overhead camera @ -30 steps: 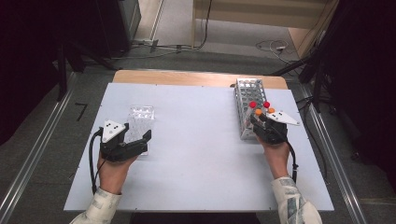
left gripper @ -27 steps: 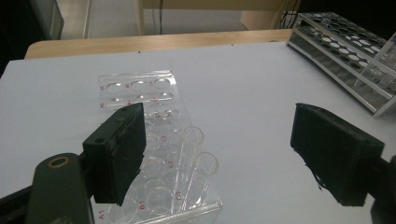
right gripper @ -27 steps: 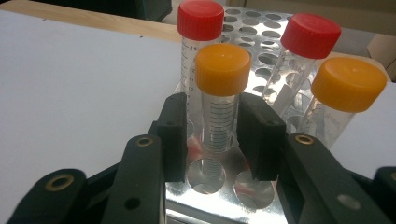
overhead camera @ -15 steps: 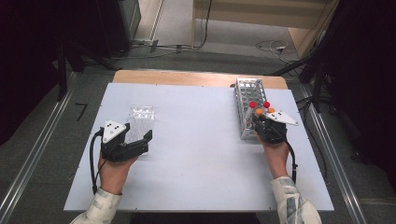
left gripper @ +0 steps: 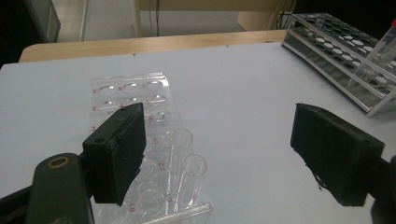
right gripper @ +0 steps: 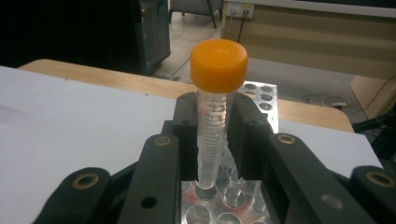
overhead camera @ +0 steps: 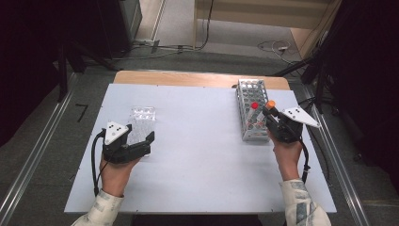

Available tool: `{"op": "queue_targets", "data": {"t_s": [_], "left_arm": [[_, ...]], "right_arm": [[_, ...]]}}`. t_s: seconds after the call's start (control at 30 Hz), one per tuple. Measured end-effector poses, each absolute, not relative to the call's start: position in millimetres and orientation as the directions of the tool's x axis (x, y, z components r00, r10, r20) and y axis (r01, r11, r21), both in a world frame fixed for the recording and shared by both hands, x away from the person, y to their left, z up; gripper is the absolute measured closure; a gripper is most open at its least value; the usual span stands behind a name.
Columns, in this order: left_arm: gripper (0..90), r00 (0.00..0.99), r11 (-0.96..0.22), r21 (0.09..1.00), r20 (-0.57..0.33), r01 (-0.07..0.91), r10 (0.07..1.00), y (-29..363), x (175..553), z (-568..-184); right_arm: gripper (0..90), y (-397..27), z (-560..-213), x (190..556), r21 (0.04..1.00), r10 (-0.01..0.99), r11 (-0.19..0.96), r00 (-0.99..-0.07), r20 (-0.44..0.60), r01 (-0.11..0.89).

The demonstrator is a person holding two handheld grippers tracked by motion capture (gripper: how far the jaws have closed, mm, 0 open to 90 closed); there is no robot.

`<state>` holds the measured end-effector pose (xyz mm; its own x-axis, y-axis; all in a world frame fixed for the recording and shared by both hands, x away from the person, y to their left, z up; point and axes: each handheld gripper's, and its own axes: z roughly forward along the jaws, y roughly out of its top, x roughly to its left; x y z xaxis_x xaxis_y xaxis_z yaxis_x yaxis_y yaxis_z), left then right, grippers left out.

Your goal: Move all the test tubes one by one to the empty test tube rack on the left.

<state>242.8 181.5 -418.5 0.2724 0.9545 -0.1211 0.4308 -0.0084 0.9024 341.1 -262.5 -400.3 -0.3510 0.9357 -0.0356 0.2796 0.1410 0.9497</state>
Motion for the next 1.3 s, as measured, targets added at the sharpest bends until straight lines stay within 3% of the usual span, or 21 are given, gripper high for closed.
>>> {"op": "queue_targets", "data": {"t_s": [0.73, 1.3], "left_arm": [[18.6, 0.295, -0.023, 0.901, -0.118, 0.434, 0.948, 171.9, 239.6, -414.8], [19.5, 0.379, -0.038, 0.908, -0.136, 0.416, 0.915, 145.4, 235.0, -411.7]], "right_arm": [[71.3, -192.9, -410.7, 315.2, 0.918, 0.807, 0.244, -0.59, -0.015, 0.311], [71.3, -140.9, -433.5, 294.8, 0.886, 0.686, 0.327, -0.727, 0.016, 0.328]]}}
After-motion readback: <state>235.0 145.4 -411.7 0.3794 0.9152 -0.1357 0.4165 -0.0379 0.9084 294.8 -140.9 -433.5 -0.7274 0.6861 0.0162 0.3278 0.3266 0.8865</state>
